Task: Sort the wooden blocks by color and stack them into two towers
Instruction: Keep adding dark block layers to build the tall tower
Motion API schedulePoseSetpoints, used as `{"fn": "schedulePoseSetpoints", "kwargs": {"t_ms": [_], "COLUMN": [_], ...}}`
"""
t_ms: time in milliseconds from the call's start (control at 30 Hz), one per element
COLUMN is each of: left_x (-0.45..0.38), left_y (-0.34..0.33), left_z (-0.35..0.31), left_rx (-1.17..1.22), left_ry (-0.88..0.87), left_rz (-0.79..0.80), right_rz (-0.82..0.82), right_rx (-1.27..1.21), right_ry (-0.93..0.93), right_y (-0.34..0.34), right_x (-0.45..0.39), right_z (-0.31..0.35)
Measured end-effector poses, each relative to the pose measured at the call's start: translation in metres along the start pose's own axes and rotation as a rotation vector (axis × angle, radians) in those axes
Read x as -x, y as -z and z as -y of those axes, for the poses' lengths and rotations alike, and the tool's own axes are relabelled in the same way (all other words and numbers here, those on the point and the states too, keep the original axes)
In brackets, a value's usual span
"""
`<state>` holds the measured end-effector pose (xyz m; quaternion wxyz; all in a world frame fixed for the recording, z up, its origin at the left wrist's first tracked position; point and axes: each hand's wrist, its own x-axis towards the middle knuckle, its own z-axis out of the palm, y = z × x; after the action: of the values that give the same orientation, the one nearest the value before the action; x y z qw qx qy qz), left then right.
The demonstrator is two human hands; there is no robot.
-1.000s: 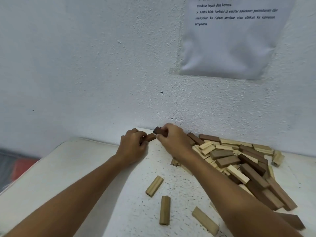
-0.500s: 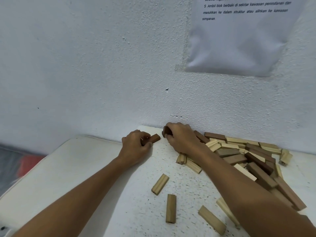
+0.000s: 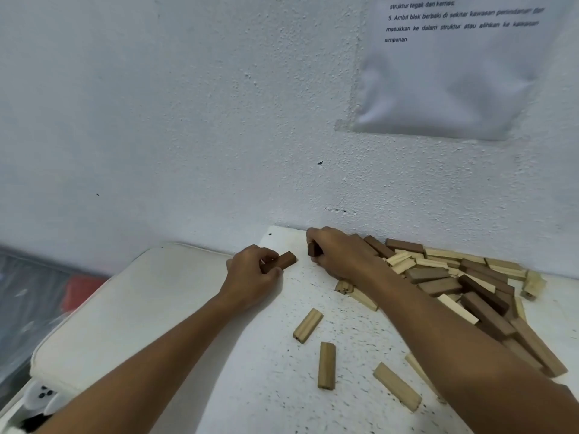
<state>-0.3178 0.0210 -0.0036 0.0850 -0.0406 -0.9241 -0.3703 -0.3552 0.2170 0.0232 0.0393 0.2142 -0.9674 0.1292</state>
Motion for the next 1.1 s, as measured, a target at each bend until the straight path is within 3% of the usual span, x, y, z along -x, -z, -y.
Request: {"fn": "schedulePoseSetpoints", "kwargs": {"t_ms": [167, 267, 500, 800, 967, 1100], "left_x": [0.004, 0.006, 0.035, 0.134, 0.204, 0.256], "left_y": [0.009, 0.022, 0.074, 0.141, 0.133, 0.101], "left_z": [-0.002, -0.009, -0.071, -0.157, -0.193, -0.198], "left_rx": [-0.01, -0.03, -0.046, 0.14, 0.224, 0.23], "left_ry": [0.001, -0.032, -0.123, -0.284, -0.36, -0.412], "left_rz": [0.022, 0.021, 0.079, 0.106, 0.159, 0.281], "right_rz": [-0.265, -0.357, -0.345, -0.355, -0.343, -0.314], "right_rx": [-0.602, -0.755, -0.787, -0.503, -0.355, -0.426], "right_ry": [-0.095, -0.131, -0.115, -0.118, -0.199, -0.31], "right_y": [0.005, 0.019, 0.071, 0.124, 0.122, 0.102], "right_x": [0.011, 0.025, 0.09, 0.211, 0.28, 0.331], "right_z": [0.01, 0.019, 0.042, 0.083, 0.095, 0.097]}}
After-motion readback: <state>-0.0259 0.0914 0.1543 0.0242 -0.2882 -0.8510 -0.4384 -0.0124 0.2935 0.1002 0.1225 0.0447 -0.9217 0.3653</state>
